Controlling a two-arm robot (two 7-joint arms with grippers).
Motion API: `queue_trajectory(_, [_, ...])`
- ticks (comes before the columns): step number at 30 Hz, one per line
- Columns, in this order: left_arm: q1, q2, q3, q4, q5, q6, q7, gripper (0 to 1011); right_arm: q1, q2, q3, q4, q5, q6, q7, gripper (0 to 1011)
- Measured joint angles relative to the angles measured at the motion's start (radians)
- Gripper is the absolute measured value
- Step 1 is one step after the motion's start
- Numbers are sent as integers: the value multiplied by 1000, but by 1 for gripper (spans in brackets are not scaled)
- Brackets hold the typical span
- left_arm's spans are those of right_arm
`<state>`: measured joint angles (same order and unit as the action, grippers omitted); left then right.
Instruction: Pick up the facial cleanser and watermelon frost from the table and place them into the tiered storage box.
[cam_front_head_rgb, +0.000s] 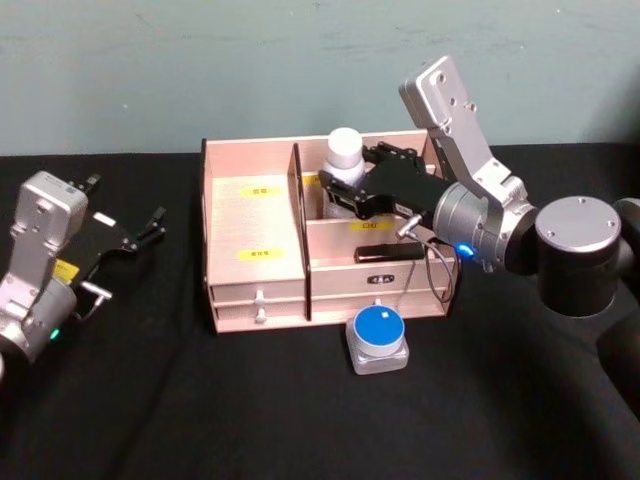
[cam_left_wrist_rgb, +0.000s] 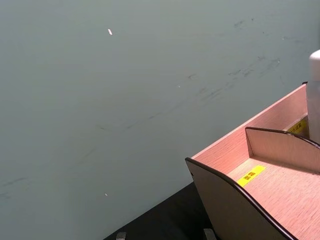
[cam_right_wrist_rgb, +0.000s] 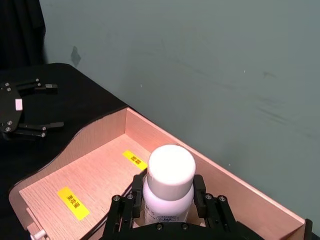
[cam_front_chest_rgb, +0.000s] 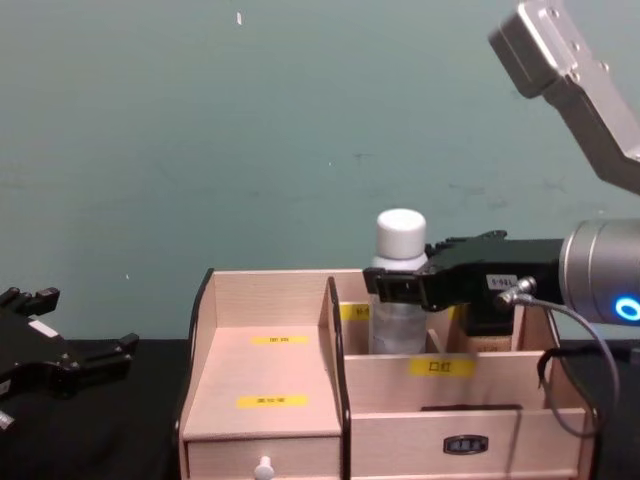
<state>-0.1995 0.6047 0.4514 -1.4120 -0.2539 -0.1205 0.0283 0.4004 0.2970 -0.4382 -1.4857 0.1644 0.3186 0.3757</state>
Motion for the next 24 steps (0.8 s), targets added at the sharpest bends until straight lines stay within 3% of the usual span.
queue_trajectory(11, [0,0,0,0,0,0,0,1001,1,2,-4,7,-2,1,5,616])
queue_trajectory(24, [0,0,0,0,0,0,0,1001,1,2,-3,4,-2,1,4,956])
